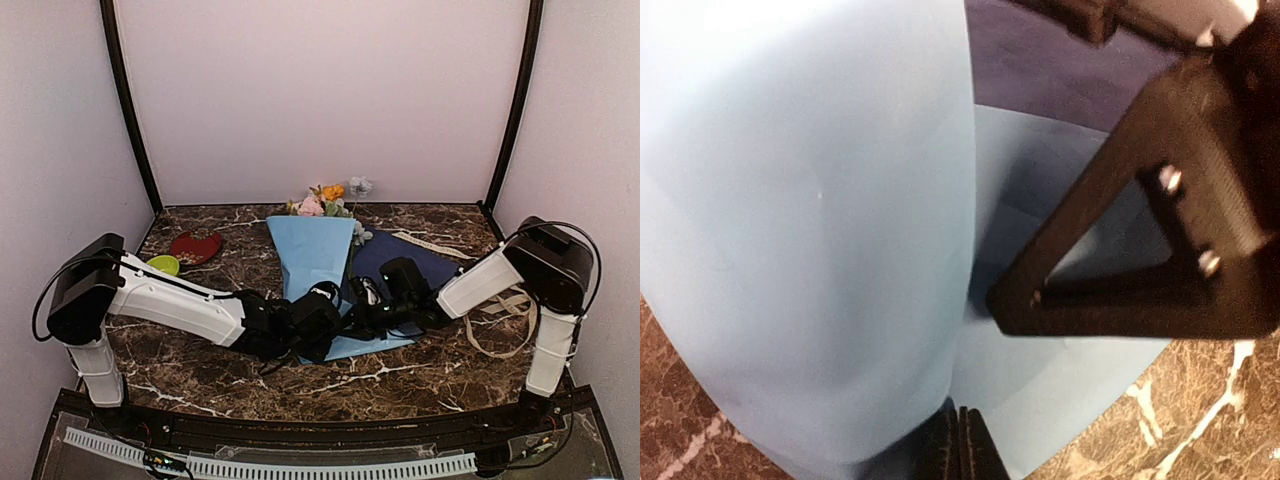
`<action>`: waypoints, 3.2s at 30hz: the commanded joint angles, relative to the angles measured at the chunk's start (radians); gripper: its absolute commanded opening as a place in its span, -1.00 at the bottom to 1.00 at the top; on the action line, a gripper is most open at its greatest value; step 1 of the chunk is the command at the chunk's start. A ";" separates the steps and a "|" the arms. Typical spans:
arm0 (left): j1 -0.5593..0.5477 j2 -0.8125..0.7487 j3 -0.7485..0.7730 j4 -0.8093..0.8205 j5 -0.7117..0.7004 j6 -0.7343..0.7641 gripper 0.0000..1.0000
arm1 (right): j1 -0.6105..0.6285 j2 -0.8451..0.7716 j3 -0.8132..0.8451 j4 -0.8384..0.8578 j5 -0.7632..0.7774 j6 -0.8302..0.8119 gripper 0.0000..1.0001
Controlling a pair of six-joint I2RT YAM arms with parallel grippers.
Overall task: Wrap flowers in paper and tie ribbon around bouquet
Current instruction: Fold the 1/4-folded wrapping paper at the center of the board, then press the fold line on the 2/3-folded wrapping paper.
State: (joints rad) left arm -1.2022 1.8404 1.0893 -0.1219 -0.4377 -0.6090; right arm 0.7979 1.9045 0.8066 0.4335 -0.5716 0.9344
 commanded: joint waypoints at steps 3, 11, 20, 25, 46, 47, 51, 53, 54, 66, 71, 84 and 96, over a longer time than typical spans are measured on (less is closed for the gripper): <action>0.003 0.052 0.058 -0.056 0.039 0.094 -1.00 | -0.094 -0.158 -0.053 0.054 0.046 -0.024 -0.67; 0.003 0.065 0.064 -0.044 0.045 0.097 -1.00 | -0.182 -0.213 -0.015 0.003 0.031 -0.085 -0.28; 0.004 0.068 0.067 -0.036 0.051 0.100 -1.00 | -0.182 -0.119 0.016 0.022 0.001 -0.020 -0.07; 0.004 0.069 0.069 -0.041 0.057 0.104 -1.00 | -0.181 -0.060 0.078 0.098 -0.114 -0.018 -0.13; -0.045 0.106 0.326 -0.082 -0.031 0.458 -0.47 | -0.193 -0.023 0.224 -0.159 -0.085 -0.227 -1.00; -0.045 0.117 0.341 -0.071 -0.030 0.480 -0.46 | -0.195 -0.021 0.231 -0.169 -0.085 -0.235 -1.00; -0.042 0.204 0.388 -0.042 -0.038 0.525 -0.43 | -0.202 -0.018 0.266 -0.228 -0.086 -0.278 -1.00; -0.043 0.253 0.416 -0.054 -0.030 0.525 -0.43 | -0.203 -0.021 0.280 -0.254 -0.079 -0.301 -1.00; -0.042 0.275 0.428 -0.057 -0.031 0.524 -0.43 | -0.206 -0.019 0.290 -0.271 -0.079 -0.315 -1.00; -0.023 0.361 0.424 -0.057 0.044 0.472 -0.48 | -0.247 -0.023 0.392 -0.460 -0.019 -0.439 -1.00; -0.026 0.356 0.421 -0.054 0.076 0.463 -0.52 | -0.288 0.008 0.408 -0.520 0.011 -0.471 -1.00; -0.086 0.158 0.391 0.144 0.249 0.607 -0.18 | -0.305 0.131 0.391 -0.500 0.066 -0.498 -1.00; 0.024 -0.017 0.089 0.028 -0.104 0.383 -0.43 | -0.305 0.078 0.428 -0.560 0.116 -0.542 -1.00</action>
State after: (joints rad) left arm -1.2030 1.7851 1.2297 0.0483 -0.3538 -0.1398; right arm 0.4965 2.0289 1.2022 -0.1036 -0.4942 0.4221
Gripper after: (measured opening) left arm 0.302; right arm 0.004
